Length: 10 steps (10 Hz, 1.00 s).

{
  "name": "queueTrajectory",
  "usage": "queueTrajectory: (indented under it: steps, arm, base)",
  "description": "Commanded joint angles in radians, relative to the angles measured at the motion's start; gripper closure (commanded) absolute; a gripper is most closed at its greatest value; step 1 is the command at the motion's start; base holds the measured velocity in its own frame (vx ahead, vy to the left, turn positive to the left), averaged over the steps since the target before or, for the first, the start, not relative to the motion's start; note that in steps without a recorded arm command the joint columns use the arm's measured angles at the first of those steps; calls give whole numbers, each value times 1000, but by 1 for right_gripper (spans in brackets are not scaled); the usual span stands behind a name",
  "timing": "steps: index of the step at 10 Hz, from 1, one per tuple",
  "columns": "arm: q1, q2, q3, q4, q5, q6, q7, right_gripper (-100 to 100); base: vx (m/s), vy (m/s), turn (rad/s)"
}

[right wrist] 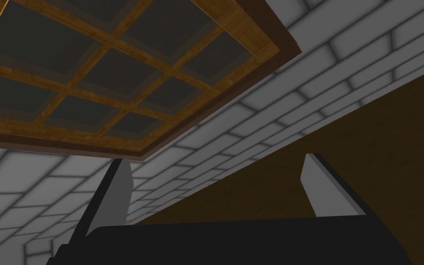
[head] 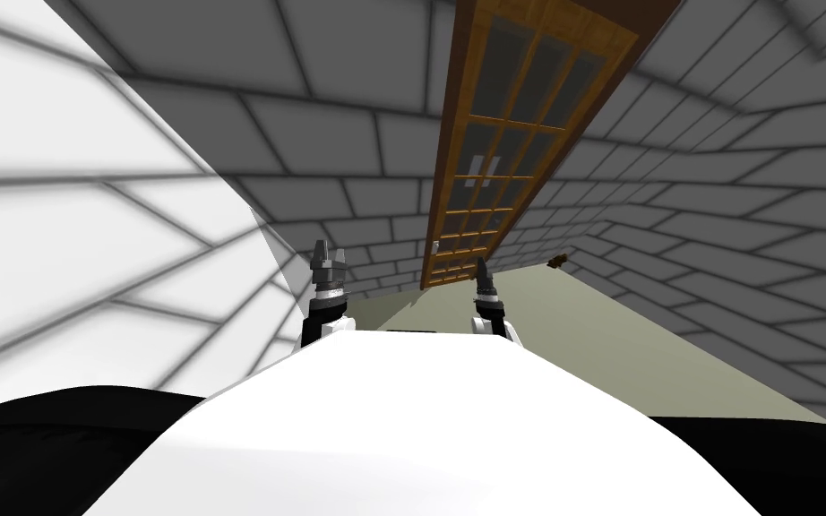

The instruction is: Pull the door open

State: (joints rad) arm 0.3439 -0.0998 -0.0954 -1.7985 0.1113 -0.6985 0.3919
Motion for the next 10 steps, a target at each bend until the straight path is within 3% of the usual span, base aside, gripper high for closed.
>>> queueTrajectory:
  steps: [1, 5, 10]
  arm:
    - [-14, -9, -5, 50, 14, -14, 33, -100]
    - [-58, -24, -13, 181, 53, -52, 118, -100]
    - [-92, -35, -19, 300, 84, -81, 184, -100]
  base:
    - [109, -2, 12]
    - [96, -4, 12]
    - [75, 4, 8]
